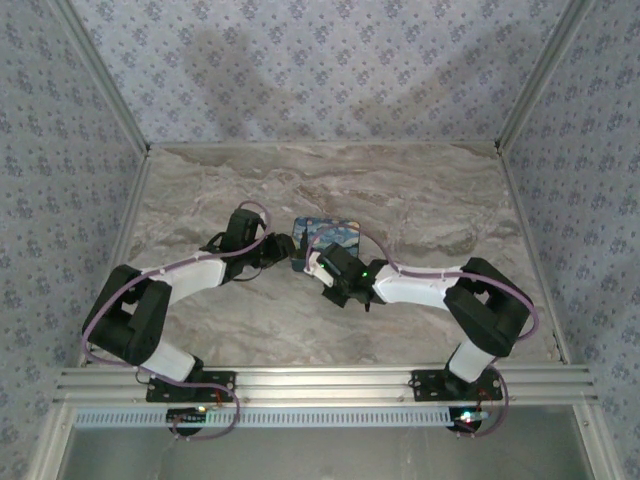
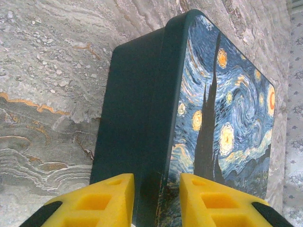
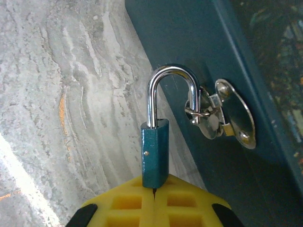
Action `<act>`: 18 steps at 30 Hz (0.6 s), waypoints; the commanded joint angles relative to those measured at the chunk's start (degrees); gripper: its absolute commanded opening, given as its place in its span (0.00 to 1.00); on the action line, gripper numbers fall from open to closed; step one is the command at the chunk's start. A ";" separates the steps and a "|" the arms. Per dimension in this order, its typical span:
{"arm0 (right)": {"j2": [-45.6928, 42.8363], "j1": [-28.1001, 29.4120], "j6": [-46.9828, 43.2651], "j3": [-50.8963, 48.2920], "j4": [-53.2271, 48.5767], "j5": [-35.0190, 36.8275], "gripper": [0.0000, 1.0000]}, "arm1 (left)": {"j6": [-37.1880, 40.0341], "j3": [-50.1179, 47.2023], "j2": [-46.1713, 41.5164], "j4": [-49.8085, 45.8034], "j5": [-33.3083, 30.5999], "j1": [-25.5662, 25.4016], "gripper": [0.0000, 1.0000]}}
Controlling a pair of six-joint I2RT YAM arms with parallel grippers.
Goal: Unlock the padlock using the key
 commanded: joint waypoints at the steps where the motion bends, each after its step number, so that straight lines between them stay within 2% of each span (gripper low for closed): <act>1: -1.42 0.43 -2.17 0.58 0.54 2.49 0.00 | 0.60 0.49 0.08 -1.40 0.71 0.11 0.29; 18: -0.64 0.68 -5.93 0.82 2.23 4.47 0.00 | -0.16 1.02 0.83 -0.78 1.68 -0.04 0.25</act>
